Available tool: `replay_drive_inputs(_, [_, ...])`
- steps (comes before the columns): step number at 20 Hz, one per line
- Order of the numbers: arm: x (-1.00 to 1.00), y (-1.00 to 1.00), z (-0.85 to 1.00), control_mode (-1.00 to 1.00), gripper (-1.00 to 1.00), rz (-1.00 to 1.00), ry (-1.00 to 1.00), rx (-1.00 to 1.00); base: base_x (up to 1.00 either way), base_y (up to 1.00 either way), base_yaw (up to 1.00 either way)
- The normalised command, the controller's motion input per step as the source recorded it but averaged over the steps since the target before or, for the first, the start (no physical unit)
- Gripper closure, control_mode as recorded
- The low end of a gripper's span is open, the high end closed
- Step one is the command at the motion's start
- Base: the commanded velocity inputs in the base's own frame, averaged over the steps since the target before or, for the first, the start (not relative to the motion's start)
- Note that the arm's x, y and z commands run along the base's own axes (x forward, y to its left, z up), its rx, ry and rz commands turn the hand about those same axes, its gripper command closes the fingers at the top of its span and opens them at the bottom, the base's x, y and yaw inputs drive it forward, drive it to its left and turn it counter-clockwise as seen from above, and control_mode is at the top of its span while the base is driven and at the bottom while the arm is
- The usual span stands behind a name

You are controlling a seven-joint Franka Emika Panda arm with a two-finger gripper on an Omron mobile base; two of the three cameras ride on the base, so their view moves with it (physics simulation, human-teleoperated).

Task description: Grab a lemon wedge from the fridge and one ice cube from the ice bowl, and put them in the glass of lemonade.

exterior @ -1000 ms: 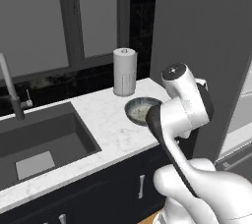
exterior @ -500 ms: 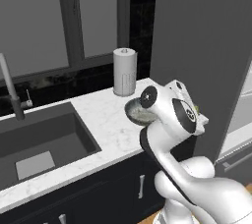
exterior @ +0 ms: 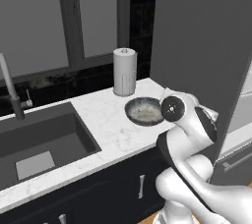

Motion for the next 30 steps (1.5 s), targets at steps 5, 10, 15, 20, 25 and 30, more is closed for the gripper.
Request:
replay_drive_inputs(5, [0.06,-0.34,-0.08,-1.0,1.0,0.0,0.26,-0.04,0.0,0.0,0.0])
replay_drive_inputs(10, [0.83,-0.39,-0.16,-1.0,1.0,-0.03,0.55,-0.17,0.0,0.0,0.0])
replay_drive_inputs(15, [0.76,-0.15,0.0,-1.0,1.0,-0.05,0.28,-0.33,0.0,0.0,0.0])
replay_drive_inputs(20, [0.57,-0.28,-0.22,-1.0,1.0,-0.09,-0.11,-0.14,0.0,0.0,0.0])
replay_drive_inputs(25, [0.39,-0.52,-0.42,-1.0,1.0,-0.11,-0.33,0.04,0.0,0.0,0.0])
replay_drive_inputs(30, [0.31,-0.42,-0.26,-1.0,1.0,-0.06,-0.19,0.12,0.0,0.0,0.0])
